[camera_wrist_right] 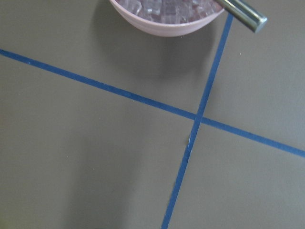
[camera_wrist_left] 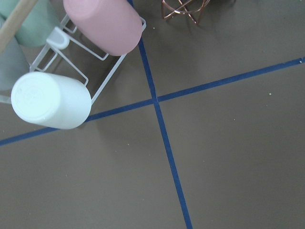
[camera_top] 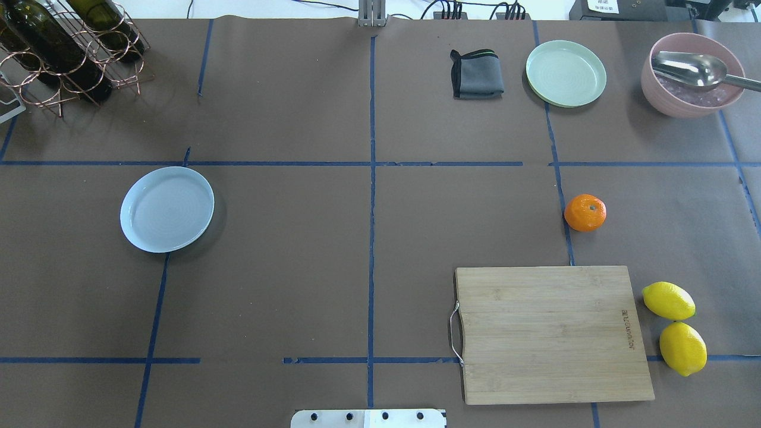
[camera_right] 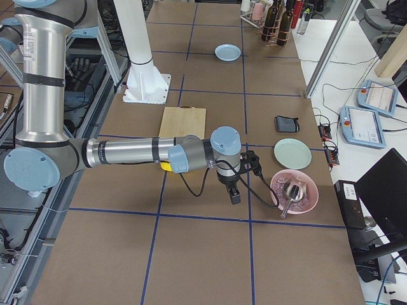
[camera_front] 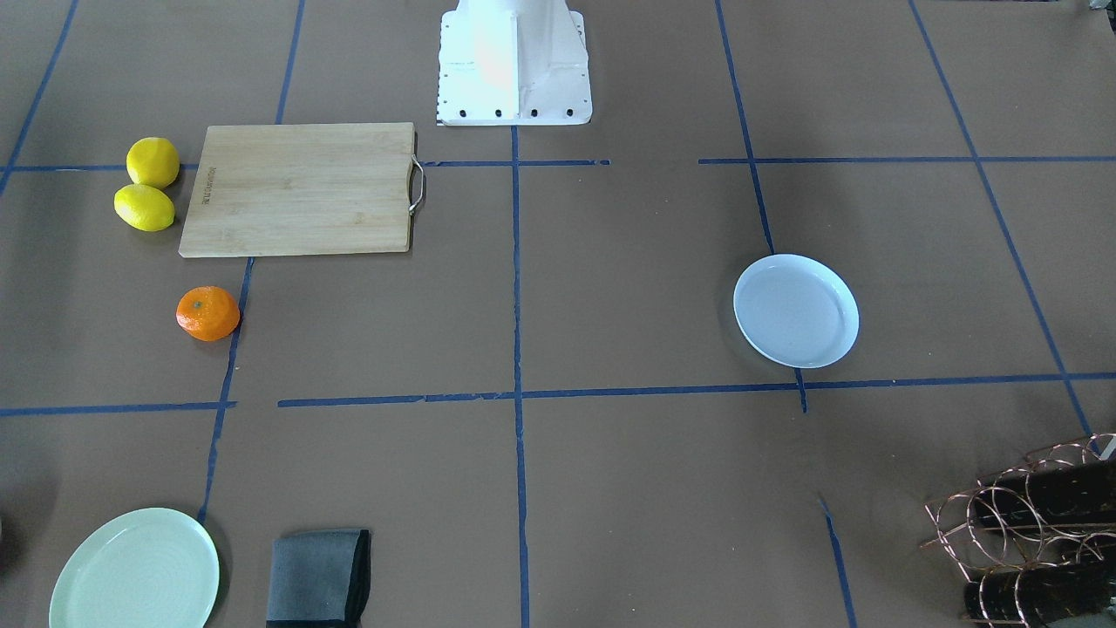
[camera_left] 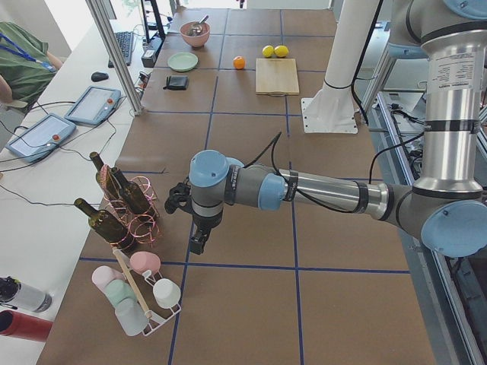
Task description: Pick orange to plate
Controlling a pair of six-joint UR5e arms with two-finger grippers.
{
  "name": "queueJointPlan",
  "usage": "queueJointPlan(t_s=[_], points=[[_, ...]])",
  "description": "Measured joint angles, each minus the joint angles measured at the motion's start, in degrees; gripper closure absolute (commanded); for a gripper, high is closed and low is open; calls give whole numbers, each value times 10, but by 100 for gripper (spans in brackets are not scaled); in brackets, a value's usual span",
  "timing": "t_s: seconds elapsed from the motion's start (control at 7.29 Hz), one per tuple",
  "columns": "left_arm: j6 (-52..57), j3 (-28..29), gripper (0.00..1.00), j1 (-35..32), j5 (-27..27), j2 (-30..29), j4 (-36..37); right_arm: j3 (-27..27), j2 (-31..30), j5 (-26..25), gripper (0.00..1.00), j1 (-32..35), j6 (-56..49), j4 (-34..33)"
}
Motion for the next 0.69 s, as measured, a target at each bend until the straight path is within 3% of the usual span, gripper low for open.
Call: queueJointPlan(t_s=[0.41,0.69], points=[[-43,20,0,1,13,-11,-257,8,16,4,0,1,10,1],[-202,25,0,34,14,-10,-362,4,17,5,0,1,11,26]])
